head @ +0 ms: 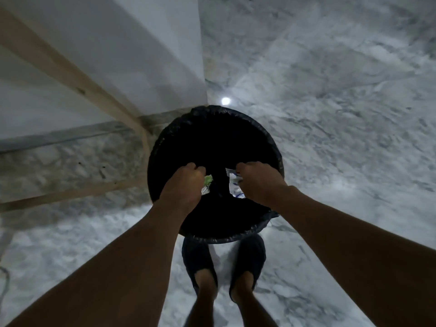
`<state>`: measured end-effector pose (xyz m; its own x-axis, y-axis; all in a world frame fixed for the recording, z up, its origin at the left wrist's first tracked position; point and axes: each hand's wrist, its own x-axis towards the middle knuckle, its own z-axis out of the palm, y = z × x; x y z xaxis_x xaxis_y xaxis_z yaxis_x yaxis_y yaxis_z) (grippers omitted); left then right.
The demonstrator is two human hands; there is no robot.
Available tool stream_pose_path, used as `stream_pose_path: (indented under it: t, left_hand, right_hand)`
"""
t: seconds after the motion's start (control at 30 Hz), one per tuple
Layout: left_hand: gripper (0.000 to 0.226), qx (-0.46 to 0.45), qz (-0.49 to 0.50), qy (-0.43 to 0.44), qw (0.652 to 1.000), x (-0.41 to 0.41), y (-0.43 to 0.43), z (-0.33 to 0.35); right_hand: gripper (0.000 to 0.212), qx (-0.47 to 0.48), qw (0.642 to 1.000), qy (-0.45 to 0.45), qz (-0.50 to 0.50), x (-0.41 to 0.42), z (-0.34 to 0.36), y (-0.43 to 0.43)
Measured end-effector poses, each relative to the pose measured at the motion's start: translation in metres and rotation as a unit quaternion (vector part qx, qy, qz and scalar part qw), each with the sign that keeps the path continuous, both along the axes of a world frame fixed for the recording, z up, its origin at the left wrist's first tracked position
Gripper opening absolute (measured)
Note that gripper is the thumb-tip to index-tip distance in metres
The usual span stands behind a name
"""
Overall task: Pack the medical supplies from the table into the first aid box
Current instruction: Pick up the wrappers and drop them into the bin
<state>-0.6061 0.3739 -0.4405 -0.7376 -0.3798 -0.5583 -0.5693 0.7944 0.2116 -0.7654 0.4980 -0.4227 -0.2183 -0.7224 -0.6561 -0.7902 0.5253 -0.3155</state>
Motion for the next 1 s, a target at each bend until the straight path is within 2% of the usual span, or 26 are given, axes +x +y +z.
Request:
stream_pose_path:
  t: [0.13, 0.2, 0.3, 0.37, 0.57, 0.77, 1.0]
  left_hand:
    - [0.041, 0.015, 0.031, -0.015, 0.999, -0.007, -0.006, -0.023]
    - [0.056, 0.014, 0.03, -0.032, 0.999, -0.008, -0.006, -0.028]
    - [0.071, 0.019, 0.041, -0.029, 0.999, -0.006, 0.004, -0.013]
    - [0.071, 0.006, 0.041, -0.015, 0.999, -0.004, 0.014, 0.01]
    - [0.068, -0.034, 0.064, -0.004, 0.997, -0.01, 0.046, 0.145]
    - [0.058, -0.118, 0.083, 0.112, 0.983, -0.006, 0.049, 0.329]
    - [0.052, -0.252, 0.09, 0.26, 0.928, 0.079, 0.049, 0.514]
  right_hand:
    - [0.037, 0.011, 1.0, 0.004, 0.009, 0.0, -0.042, -0.012]
    - [0.051, 0.015, 1.0, 0.011, 0.006, 0.001, -0.05, -0.014]
    - [0.059, 0.024, 0.999, 0.022, 0.008, 0.002, -0.039, -0.008]
    - [0.06, 0.027, 0.999, 0.033, 0.016, 0.003, -0.016, -0.001]
    - [0.052, -0.007, 0.998, 0.068, 0.001, 0.007, 0.124, 0.015]
    - [0.043, -0.12, 0.984, 0.132, -0.019, 0.012, 0.313, 0.009]
    - [0.046, -0.276, 0.941, 0.194, -0.024, 0.093, 0.503, 0.01]
